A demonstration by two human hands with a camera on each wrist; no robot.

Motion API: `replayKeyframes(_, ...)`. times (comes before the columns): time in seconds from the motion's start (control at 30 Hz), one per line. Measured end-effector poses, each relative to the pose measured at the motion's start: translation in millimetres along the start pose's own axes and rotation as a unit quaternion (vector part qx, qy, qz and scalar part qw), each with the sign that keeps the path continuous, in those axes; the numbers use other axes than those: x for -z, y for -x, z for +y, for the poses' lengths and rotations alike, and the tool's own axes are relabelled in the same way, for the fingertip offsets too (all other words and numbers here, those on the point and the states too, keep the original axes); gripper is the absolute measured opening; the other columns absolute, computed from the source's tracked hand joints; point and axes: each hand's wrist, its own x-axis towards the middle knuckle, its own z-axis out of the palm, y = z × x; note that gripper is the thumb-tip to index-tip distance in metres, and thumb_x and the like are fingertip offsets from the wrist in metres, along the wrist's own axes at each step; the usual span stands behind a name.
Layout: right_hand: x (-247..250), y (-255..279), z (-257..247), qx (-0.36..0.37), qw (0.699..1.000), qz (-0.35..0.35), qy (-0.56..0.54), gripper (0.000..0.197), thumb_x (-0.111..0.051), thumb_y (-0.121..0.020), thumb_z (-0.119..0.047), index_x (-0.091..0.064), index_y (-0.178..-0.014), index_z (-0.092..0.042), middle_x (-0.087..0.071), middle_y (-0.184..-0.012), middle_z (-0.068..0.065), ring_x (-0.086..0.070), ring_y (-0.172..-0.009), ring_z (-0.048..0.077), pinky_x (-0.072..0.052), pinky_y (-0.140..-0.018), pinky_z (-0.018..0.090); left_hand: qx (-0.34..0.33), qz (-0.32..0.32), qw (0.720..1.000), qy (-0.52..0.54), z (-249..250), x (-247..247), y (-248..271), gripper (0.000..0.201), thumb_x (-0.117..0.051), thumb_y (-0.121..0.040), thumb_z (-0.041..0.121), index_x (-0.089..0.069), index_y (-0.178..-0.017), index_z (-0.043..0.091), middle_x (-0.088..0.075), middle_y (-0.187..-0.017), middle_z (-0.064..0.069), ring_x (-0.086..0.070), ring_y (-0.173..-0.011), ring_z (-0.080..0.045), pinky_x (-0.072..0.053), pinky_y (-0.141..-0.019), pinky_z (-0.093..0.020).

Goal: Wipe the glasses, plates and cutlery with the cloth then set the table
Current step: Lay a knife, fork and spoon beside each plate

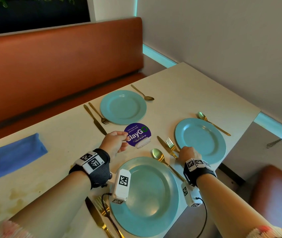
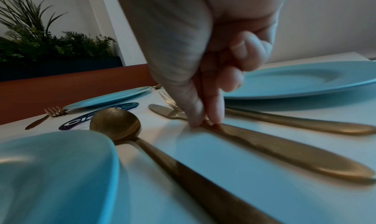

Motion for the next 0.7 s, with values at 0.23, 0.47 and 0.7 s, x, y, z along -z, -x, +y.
replayKeyframes(0.23,-1.6,-0.5,-0.7,-0.009,1.0,0.001,-0.004,0.021,-0.062,-0.086,-0.022,-0.064,-0.103,-0.01,-0.055,-0.081,0.002,-0.057,-0.074,0.02,-0.053,-0.072,0.028,0.003,0.0,1.0,-0.003,-0.6,1.6,-0.1,0.009,-0.05,-0.096,0.011,-0.057,-0.092,0.013,-0.06,-0.081,-0.002,-0.053,-0.066,-0.011,-0.048,-0.06,-0.021)
replayKeyframes(0.47,0.5,-0.9,-1.6,-0.011,1.0,-0.007,-0.004,0.019,-0.059,-0.088,-0.018,-0.062,-0.103,-0.009,-0.053,-0.082,0.002,-0.055,-0.074,0.02,-0.05,-0.071,0.027,0.007,0.001,1.0,-0.007,-0.2,3.1,-0.5,0.01,-0.052,-0.095,0.012,-0.057,-0.104,0.01,-0.061,-0.081,-0.002,-0.054,-0.065,-0.011,-0.047,-0.059,-0.021)
replayKeyframes(0.7,4.8,3.6,-2.9,-0.01,1.0,-0.011,0.006,0.018,-0.059,-0.088,-0.018,-0.062,-0.103,-0.009,-0.053,-0.081,0.002,-0.055,-0.074,0.02,-0.049,-0.069,0.028,0.006,0.002,1.0,-0.004,1.3,4.0,0.8,0.01,-0.051,-0.096,0.011,-0.056,-0.104,0.009,-0.06,-0.08,-0.002,-0.053,-0.064,-0.011,-0.047,-0.059,-0.02)
